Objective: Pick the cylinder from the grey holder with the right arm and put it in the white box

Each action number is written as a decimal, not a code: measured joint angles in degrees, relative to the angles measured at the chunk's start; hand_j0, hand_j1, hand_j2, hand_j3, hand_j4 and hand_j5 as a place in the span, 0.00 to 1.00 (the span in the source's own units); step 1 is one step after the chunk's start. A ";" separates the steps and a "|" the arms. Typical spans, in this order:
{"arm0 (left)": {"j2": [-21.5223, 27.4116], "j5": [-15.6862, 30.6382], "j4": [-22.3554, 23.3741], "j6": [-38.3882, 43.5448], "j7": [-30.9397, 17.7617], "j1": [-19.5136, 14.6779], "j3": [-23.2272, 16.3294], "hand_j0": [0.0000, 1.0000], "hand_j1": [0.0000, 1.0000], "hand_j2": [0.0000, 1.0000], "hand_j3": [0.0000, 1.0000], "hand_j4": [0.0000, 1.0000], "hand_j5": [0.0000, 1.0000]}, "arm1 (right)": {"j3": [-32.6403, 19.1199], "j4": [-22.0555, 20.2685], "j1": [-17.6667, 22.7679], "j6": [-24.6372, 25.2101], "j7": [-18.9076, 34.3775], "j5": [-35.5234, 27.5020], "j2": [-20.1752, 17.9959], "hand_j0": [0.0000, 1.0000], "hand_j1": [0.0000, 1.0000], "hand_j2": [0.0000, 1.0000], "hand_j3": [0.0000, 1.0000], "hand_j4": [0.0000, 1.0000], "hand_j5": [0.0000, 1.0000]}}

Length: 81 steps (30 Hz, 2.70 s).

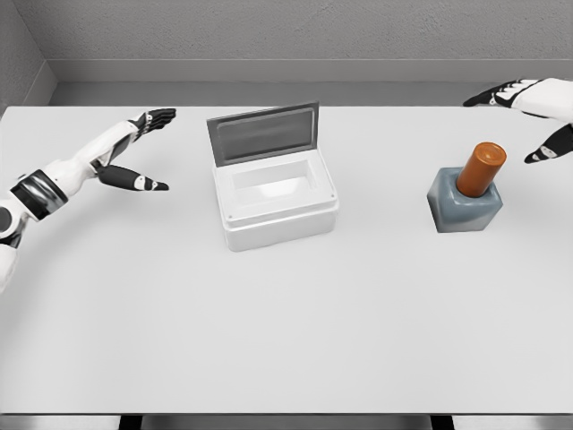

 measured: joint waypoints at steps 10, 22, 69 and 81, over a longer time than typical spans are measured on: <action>-2.02 -0.09 2.54 0.00 0.00 -1.23 -0.03 1.00 1.00 1.00 1.00 1.00 1.00 | 2.54 1.86 -0.53 0.05 -4.56 0.45 0.11 1.00 1.00 1.00 1.00 1.00 1.00; -3.67 -2.02 7.72 0.00 0.00 -3.43 -0.03 1.00 1.00 1.00 1.00 1.00 1.00 | 7.97 -1.42 -1.05 0.04 -5.46 0.53 -2.04 1.00 1.00 1.00 1.00 1.00 1.00; -3.94 -2.44 7.93 0.00 0.00 -3.43 0.05 1.00 1.00 1.00 1.00 1.00 1.00 | 15.51 -3.50 -5.19 0.03 -4.82 1.14 -1.05 1.00 1.00 1.00 1.00 1.00 1.00; -3.94 -2.44 7.85 0.00 0.00 -3.43 -0.02 1.00 1.00 1.00 1.00 1.00 1.00 | 15.51 -3.62 -5.27 0.03 -4.65 1.24 -1.42 0.93 0.93 0.93 0.93 0.93 0.93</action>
